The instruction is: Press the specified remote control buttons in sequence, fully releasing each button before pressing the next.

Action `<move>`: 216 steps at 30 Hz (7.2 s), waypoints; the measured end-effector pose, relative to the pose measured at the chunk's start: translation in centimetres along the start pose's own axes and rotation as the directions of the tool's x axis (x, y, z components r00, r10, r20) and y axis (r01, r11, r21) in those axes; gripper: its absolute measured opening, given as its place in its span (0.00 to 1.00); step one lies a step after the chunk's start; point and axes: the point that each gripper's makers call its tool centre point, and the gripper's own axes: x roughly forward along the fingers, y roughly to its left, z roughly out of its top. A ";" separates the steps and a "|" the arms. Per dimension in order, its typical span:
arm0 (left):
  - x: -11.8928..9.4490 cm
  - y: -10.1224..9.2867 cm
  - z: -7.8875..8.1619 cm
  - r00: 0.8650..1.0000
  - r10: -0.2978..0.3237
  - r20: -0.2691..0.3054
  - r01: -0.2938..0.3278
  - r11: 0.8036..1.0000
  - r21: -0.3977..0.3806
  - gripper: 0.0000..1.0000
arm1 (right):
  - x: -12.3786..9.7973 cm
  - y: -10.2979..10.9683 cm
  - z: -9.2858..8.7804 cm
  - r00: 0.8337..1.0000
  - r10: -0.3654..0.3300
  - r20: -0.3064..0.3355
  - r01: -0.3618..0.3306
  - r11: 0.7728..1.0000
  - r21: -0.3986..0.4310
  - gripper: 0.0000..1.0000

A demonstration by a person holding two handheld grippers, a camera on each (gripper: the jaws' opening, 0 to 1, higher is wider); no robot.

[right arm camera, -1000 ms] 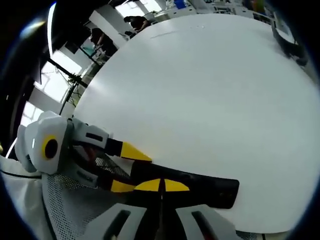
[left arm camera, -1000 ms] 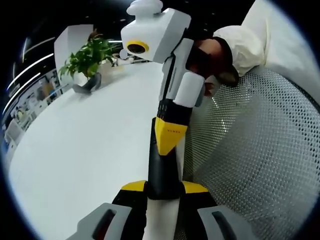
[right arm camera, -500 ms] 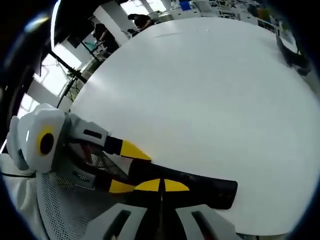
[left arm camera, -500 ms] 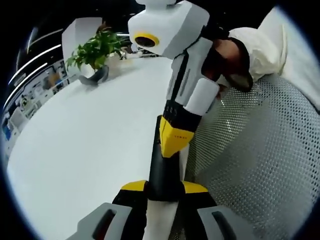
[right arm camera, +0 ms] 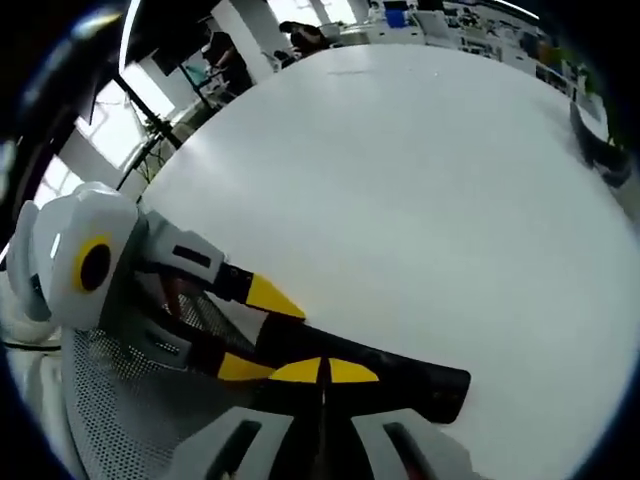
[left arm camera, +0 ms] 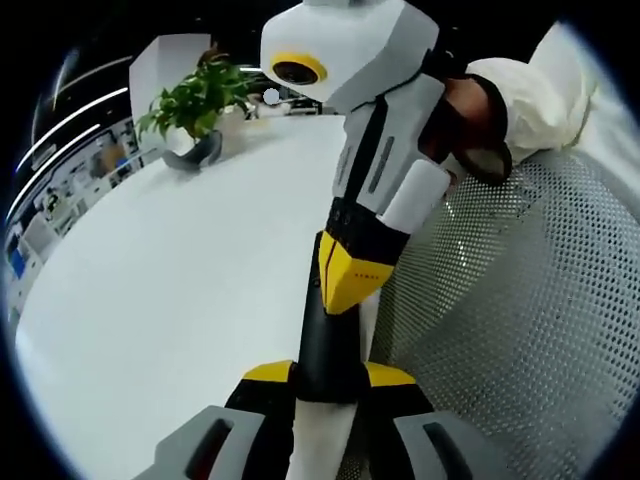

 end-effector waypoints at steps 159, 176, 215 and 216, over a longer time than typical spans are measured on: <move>3.2 34.8 4.0 0.850 0.190 -0.492 -0.038 0.953 0.302 0.24 | -11.5 -3.7 6.3 0.757 -0.160 0.633 0.331 0.930 -0.160 0.85; 2.9 35.3 4.4 0.869 0.211 -0.447 -0.078 0.951 0.298 0.36 | -11.5 -3.7 6.3 0.762 -0.154 0.629 0.319 0.935 -0.157 0.86; -6.7 21.5 7.2 0.938 0.341 0.067 -0.298 0.888 -0.349 0.83 | -12.8 -3.7 6.9 0.714 -0.132 0.687 0.280 0.954 -0.109 0.96; -7.0 21.0 7.3 0.937 0.342 0.071 -0.298 0.888 -0.350 0.82 | -12.9 -3.8 6.9 0.711 -0.131 0.691 0.271 0.957 -0.098 0.96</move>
